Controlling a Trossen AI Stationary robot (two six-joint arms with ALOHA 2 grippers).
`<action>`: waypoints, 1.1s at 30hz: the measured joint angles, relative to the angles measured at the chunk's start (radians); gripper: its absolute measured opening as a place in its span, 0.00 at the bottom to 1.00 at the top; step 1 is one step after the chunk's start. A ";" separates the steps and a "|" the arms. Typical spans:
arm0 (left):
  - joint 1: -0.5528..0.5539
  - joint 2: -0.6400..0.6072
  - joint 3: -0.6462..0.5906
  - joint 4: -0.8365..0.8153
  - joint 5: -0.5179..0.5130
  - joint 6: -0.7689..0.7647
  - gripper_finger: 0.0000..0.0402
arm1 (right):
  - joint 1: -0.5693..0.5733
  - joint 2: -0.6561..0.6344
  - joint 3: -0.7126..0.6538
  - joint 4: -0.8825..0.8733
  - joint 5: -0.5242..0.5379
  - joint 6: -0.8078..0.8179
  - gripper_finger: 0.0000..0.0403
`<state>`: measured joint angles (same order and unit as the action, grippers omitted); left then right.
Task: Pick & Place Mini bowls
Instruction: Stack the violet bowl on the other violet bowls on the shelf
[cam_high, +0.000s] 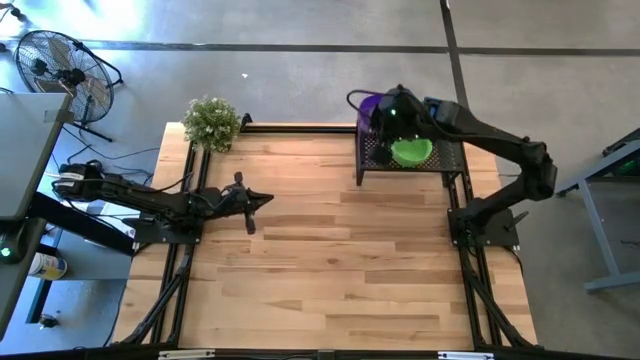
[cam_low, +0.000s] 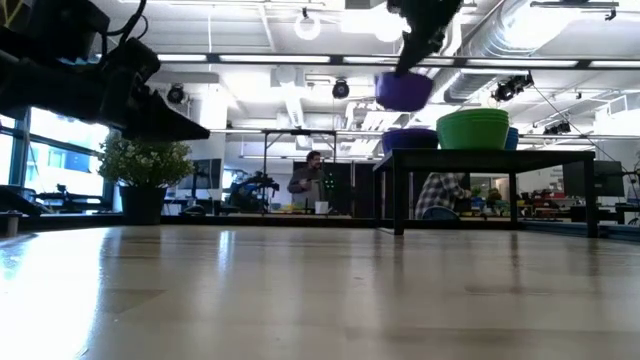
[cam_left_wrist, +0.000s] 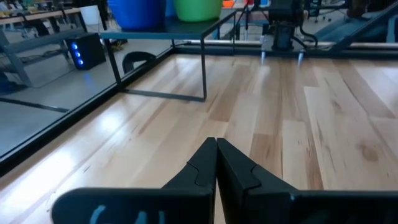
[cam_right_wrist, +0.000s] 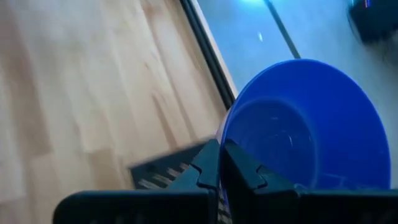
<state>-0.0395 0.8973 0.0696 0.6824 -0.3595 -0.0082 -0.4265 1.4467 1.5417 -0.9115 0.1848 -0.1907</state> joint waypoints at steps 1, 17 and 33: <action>0.000 -0.009 0.000 -0.003 0.000 0.000 0.00 | -0.025 0.008 0.000 -0.012 0.000 -0.004 0.01; 0.000 -0.025 -0.001 -0.020 0.008 0.003 0.00 | -0.131 0.102 0.000 -0.036 -0.005 -0.027 0.01; 0.000 -0.025 -0.001 -0.027 0.008 -0.001 0.00 | -0.165 0.113 -0.022 0.002 -0.046 -0.027 0.01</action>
<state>-0.0395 0.8722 0.0685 0.6555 -0.3515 -0.0090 -0.5917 1.5593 1.5199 -0.9093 0.1383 -0.2178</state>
